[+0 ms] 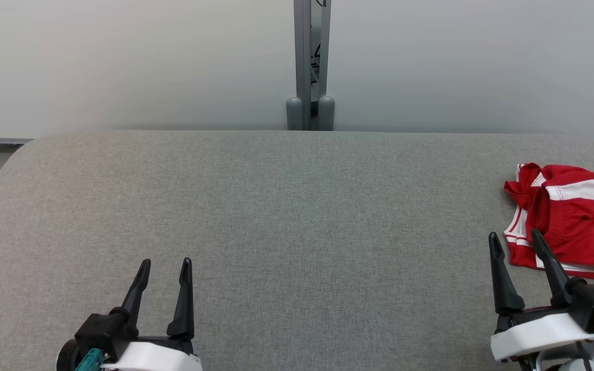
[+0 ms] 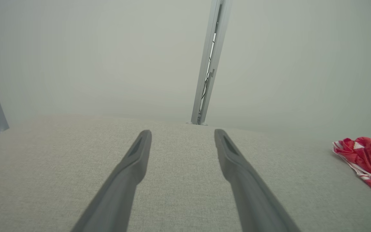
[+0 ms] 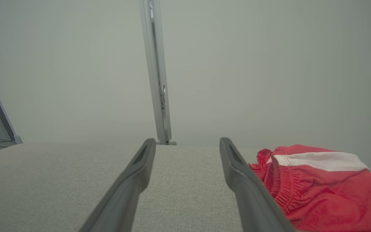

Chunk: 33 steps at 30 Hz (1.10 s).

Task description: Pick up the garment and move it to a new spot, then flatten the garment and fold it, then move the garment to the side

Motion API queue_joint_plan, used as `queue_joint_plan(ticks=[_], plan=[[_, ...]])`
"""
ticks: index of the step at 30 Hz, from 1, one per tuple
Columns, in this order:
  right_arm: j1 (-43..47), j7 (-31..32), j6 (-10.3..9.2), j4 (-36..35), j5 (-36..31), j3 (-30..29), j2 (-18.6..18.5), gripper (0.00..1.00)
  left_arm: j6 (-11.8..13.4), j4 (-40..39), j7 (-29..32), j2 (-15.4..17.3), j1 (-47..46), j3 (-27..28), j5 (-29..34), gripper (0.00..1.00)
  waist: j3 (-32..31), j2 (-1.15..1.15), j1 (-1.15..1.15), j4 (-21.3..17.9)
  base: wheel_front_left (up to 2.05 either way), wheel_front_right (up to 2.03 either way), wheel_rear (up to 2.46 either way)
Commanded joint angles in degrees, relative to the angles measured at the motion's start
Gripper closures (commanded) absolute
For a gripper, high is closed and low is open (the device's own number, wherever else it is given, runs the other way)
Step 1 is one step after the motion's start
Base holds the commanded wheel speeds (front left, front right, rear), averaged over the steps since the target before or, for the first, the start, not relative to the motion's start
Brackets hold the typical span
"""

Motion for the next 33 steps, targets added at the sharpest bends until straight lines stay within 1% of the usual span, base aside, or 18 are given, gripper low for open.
queue_joint_plan(ticks=[1,8,16,19,29,30,33], plan=[[0.0,-0.2,0.01,-0.1,-0.1,-0.1,-0.2,0.0,0.0,-0.1,0.0,0.2,0.1,0.3,-0.2,0.0,0.0,0.0,0.0,0.0,0.0,0.0,0.0],[-0.6,-0.2,0.01,0.1,-0.8,-0.3,-0.2,0.0,0.3,-0.6,0.0,0.2,-0.5,0.4,0.4,0.0,0.3,0.0,0.0,0.3,0.0,0.0,0.0],[-0.5,-0.2,0.01,0.1,-2.2,0.3,-0.3,0.0,0.1,0.2,0.0,0.2,-0.3,1.0,-1.3,0.0,0.1,0.0,0.0,0.8,0.0,0.0,0.0],[-0.4,-0.2,0.01,0.1,-2.6,0.6,-0.3,0.0,0.8,0.4,0.0,0.3,-0.1,1.9,-3.3,0.0,0.1,0.0,0.0,0.9,0.0,0.0,0.0],[-0.6,-0.2,0.01,0.4,-3.2,1.2,-0.3,0.0,0.4,0.4,0.0,0.2,-0.2,2.5,-3.9,0.0,0.0,0.0,0.0,1.1,0.0,0.0,0.0],[-0.1,0.0,0.0,0.5,-2.8,1.2,0.0,1.0,0.5,0.6,0.0,0.0,0.0,2.3,-3.8,1.0,0.0,0.0,0.0,1.1,0.0,0.0,0.0],[1.0,0.3,0.0,1.9,-2.5,1.0,0.5,1.0,0.5,2.1,0.1,-0.2,0.7,2.1,-4.0,1.0,0.1,0.0,0.0,1.1,0.0,0.0,0.0]])
